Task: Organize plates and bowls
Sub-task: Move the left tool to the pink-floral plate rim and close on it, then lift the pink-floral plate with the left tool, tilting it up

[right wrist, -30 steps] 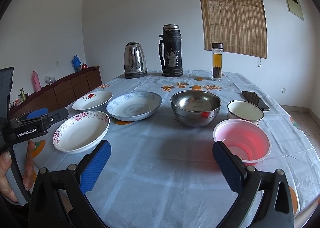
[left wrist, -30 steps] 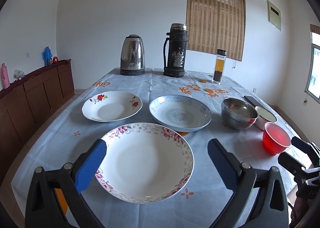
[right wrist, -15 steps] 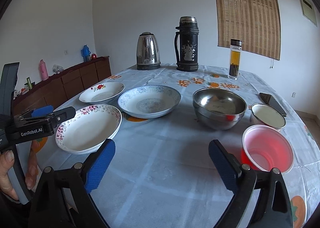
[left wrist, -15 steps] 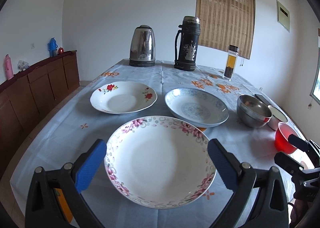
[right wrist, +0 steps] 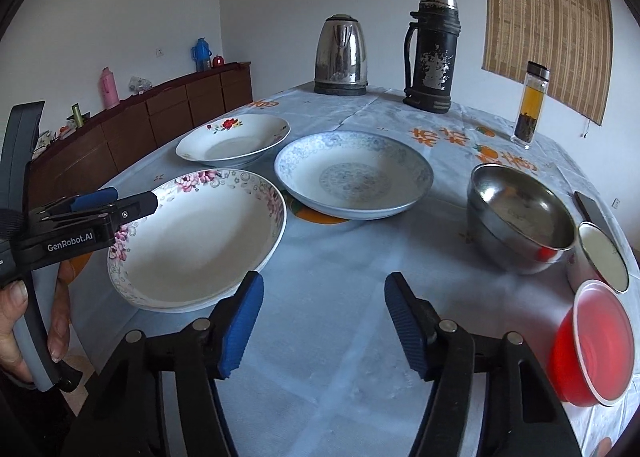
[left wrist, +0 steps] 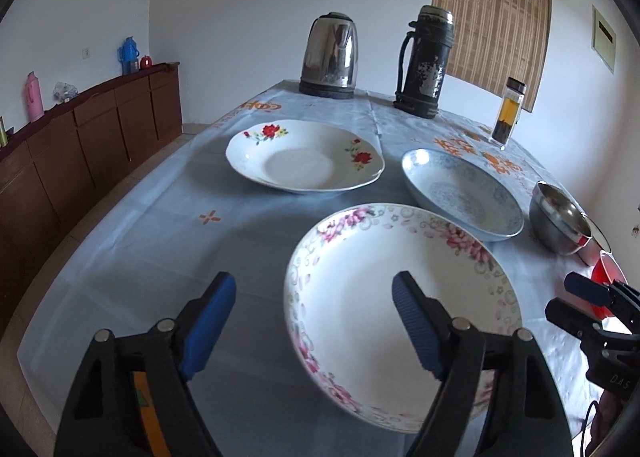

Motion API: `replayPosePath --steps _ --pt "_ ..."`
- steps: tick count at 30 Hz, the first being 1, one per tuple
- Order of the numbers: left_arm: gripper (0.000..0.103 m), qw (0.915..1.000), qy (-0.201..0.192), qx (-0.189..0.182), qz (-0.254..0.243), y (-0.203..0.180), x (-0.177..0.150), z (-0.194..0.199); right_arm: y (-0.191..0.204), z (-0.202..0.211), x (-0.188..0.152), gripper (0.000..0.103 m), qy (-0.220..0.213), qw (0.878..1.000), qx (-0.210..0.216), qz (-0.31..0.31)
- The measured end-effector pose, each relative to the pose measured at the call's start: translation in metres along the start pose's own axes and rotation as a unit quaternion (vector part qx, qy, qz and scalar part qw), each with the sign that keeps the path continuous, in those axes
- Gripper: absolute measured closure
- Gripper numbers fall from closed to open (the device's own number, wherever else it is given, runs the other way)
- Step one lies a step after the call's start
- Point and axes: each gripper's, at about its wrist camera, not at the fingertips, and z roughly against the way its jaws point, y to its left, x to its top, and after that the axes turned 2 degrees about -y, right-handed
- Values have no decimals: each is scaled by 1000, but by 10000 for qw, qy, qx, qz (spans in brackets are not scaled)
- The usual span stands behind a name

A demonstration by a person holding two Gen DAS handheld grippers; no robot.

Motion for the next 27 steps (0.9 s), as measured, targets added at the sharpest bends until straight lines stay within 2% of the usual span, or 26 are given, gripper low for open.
replayPosePath --steps 1,2,8,14,18,21,27 --pt "30 10000 77 3 38 3 0 -4 0 -5 1 56 97 9999 79 -29" --pt "35 9999 135 5 69 6 0 -7 -1 -11 3 58 183 9997 141 -57" --pt "61 9991 397 -100 75 14 -1 -17 5 -27 13 62 360 9987 329 -129" --pt "77 9978 601 -291 14 12 -4 -23 11 -40 23 64 448 9982 386 -136" --pt "85 9973 617 -381 -67 8 -3 -25 15 -46 24 76 530 9972 497 -159" --pt "86 9974 611 -371 -99 7 -3 -24 21 -51 24 85 612 9966 540 -60" --pt "86 9974 604 -330 -193 4 -2 -25 29 -51 23 86 601 9972 385 226"
